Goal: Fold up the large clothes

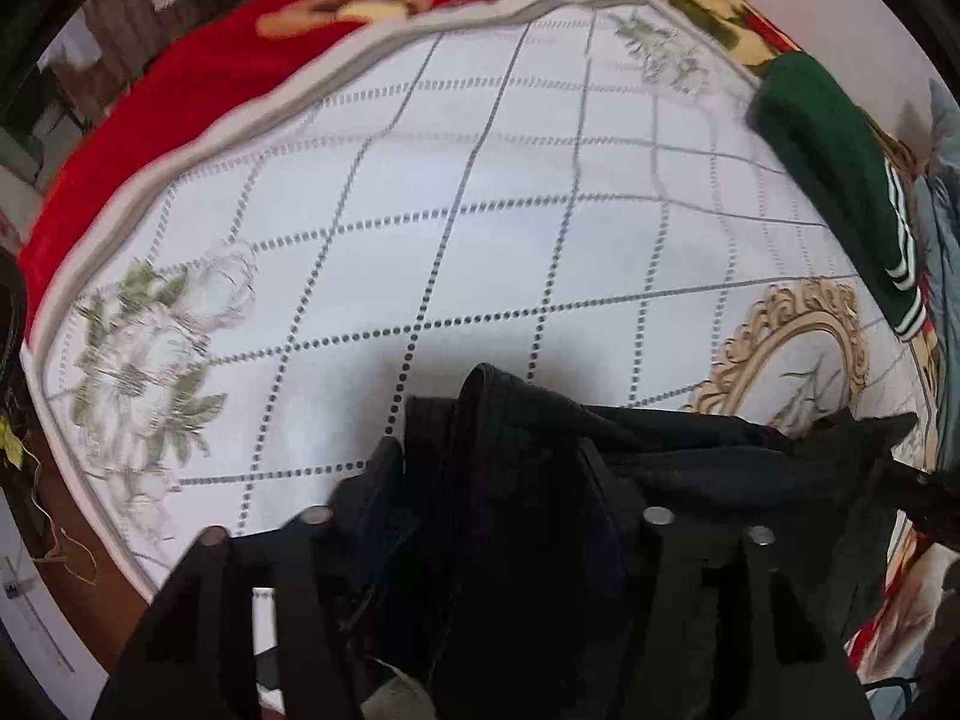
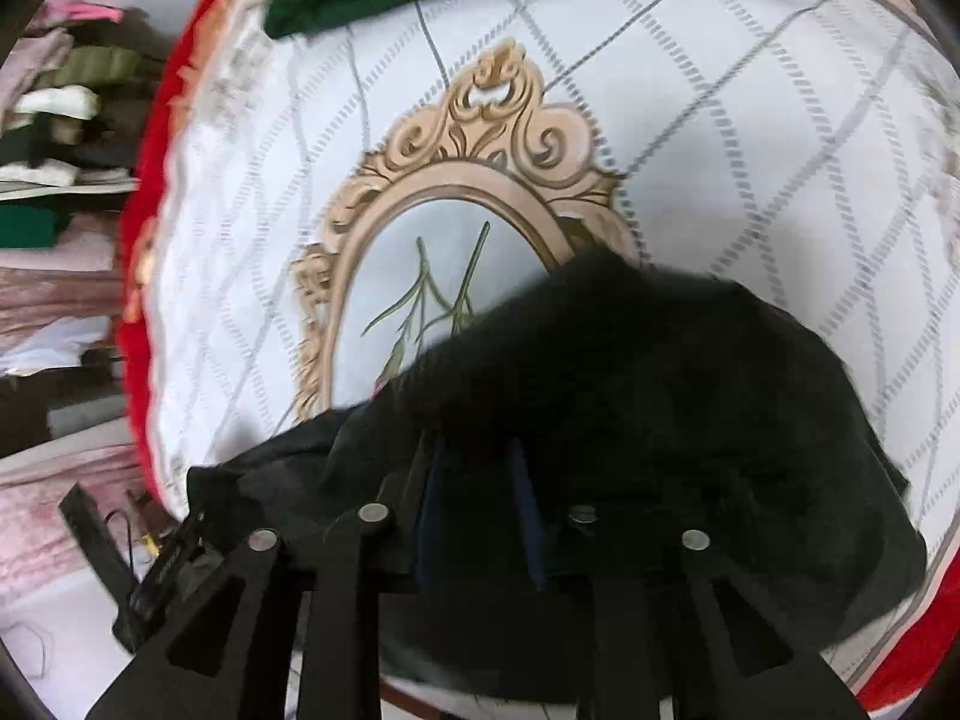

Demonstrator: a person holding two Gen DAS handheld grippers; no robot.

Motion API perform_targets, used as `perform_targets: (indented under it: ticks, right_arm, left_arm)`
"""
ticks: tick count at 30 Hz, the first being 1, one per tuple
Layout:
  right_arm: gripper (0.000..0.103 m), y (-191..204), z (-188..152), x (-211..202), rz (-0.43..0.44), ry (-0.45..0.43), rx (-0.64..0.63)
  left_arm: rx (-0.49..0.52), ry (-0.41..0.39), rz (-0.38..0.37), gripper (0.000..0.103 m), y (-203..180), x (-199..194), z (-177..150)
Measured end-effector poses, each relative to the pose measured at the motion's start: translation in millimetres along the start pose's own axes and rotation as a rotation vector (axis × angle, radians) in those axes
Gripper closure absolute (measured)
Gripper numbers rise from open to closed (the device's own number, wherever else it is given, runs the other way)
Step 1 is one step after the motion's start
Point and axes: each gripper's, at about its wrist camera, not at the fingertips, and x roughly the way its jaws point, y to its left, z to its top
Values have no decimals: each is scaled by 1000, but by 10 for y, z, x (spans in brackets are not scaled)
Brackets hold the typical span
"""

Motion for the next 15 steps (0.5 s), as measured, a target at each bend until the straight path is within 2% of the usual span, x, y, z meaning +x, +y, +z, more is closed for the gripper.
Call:
perform_targets:
  ticks: [1,2,3,4,6,9,11,15]
  right_arm:
    - [51,-96,-121,-155,21,-31,8]
    - [42,-172,-209,-241,31,-55,19]
    - [30,-299,-331,-356,36,-86,38]
    - [30,-429,-443,-445,36,-111,61]
    - [30,-660,-632,-542,27,-130,105]
    - [30,-1086,-970,-631,81,-158,215]
    - [30,-1361,-1187,-615,112,-159,292]
    - [30,-1832,-1498,-571,161,-177,407]
  left_arm:
    - [19,-15,3,36,-29,-79,-21]
    - [43,-32,-6,24,-80,-155,-33]
    - [67,-44,-2,17,-146,-224,-47]
    - [83,-49,1,13,-211,-265,-59]
    - [116,-57,-8,12,-392,-335,-82]
    - [161,-63,-28,12,-699,-366,-164]
    - [207,-39,-55,6,-990,-302,-258]
    - [269,15,-66,6,-1465,-89,-489]
